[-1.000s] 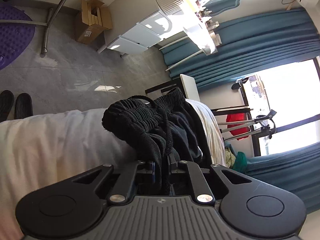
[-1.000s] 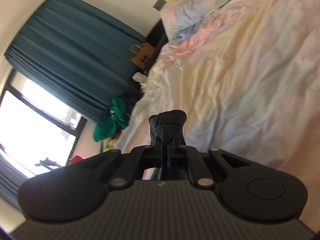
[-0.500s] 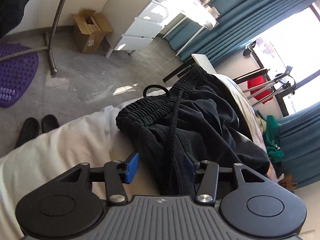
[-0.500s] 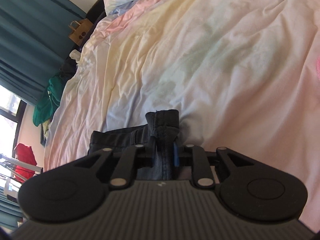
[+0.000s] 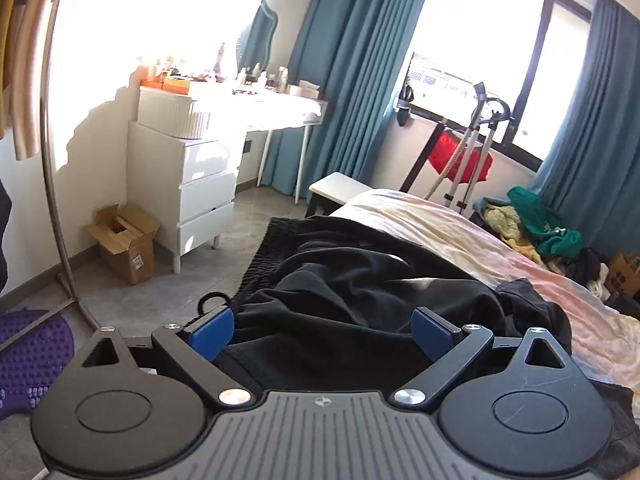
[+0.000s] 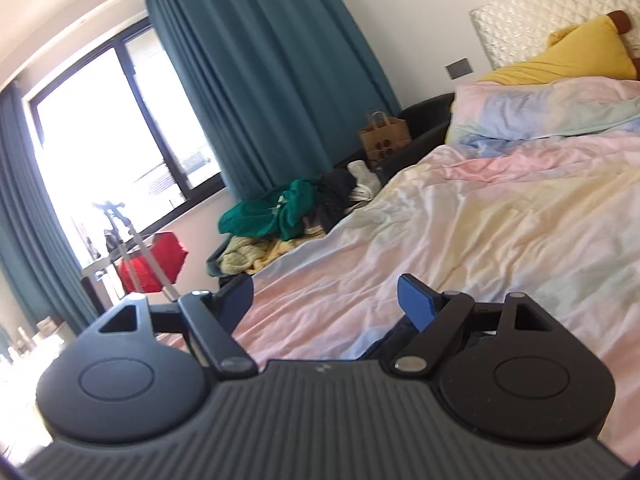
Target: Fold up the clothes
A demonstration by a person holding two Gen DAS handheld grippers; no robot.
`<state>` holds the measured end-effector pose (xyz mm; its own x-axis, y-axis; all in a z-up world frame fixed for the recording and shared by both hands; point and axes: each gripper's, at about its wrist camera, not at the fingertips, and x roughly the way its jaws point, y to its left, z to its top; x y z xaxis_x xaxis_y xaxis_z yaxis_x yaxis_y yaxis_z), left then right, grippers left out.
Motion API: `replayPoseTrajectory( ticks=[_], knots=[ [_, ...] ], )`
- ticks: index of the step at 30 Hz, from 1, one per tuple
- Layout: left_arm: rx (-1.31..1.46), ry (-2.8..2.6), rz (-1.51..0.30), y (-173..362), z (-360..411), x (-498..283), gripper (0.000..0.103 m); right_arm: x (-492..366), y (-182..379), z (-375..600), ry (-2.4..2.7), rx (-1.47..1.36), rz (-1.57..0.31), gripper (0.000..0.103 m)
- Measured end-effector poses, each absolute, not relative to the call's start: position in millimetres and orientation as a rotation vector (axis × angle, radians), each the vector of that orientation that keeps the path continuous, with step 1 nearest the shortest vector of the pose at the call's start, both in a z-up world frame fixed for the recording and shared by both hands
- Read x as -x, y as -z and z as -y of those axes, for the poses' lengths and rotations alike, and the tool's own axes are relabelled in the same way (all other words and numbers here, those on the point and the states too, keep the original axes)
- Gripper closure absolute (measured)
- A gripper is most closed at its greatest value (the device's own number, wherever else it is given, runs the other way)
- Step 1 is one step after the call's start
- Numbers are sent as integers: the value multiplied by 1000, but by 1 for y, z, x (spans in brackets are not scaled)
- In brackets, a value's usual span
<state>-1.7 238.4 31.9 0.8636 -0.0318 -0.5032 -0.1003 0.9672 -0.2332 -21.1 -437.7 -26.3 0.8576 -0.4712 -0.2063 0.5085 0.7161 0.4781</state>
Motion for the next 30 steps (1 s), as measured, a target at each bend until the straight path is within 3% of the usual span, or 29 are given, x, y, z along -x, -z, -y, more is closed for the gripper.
replayPoseTrajectory(
  ticks=[6,21,30],
  knots=[
    [150,116,-463,-35,-153,-16,1,3,21,378,359,-420,-133,22],
    [8,311,-396,56,-29,-73,0,-14,34,295,161,-232,-222,22],
    [29,294,-427,70,-35,-78,0,-32,50,277,162,-209,-282,22]
  ],
)
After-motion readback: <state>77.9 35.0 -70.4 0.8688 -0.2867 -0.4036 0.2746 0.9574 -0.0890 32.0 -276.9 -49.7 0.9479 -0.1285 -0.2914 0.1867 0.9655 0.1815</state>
